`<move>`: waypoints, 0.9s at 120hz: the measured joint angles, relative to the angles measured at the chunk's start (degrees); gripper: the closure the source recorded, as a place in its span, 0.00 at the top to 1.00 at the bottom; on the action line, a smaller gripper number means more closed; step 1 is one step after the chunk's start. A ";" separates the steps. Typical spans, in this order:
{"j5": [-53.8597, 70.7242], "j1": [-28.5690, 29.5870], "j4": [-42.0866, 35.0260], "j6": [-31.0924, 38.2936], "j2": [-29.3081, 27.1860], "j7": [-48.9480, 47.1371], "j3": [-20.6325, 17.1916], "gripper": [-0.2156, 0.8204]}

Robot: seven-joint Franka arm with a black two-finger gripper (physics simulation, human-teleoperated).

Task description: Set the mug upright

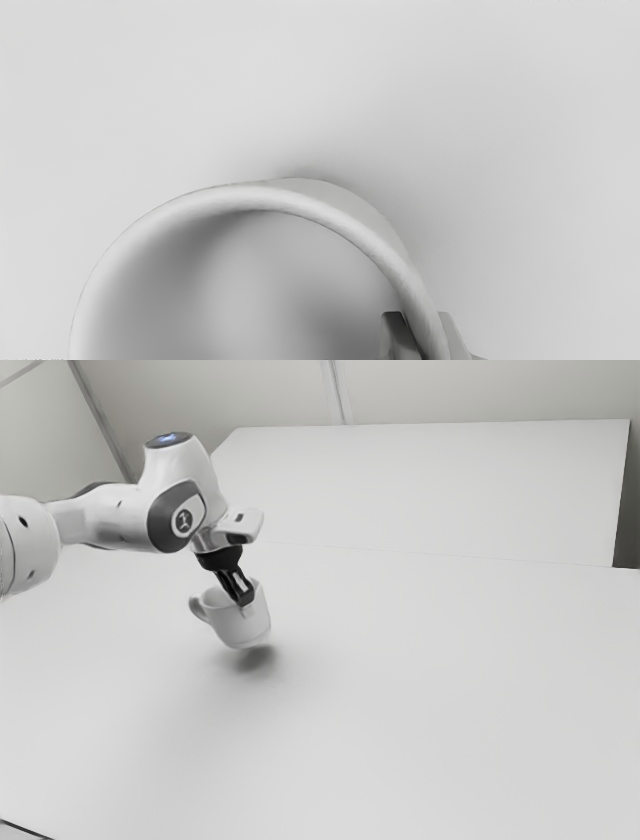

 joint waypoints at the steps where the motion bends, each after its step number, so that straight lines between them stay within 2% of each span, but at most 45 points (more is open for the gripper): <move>1: 0.32 0.05 0.01 0.14 0.12 -0.42 -0.10 0.03; 19: 3.70 1.46 -0.06 1.90 1.99 -7.23 -0.87 0.03; 57: 4.62 0.11 -0.62 4.88 4.94 -17.82 -1.06 0.04; 61: 4.51 0.12 -0.62 5.07 5.19 -18.68 -1.06 0.07; 85: 3.65 0.15 -0.68 5.50 5.51 -22.39 -1.07 0.48; 97: 3.50 0.24 -0.19 3.79 2.93 -23.65 -1.01 0.60; 108: 3.39 0.57 7.16 -1.90 1.89 -24.56 -1.18 0.66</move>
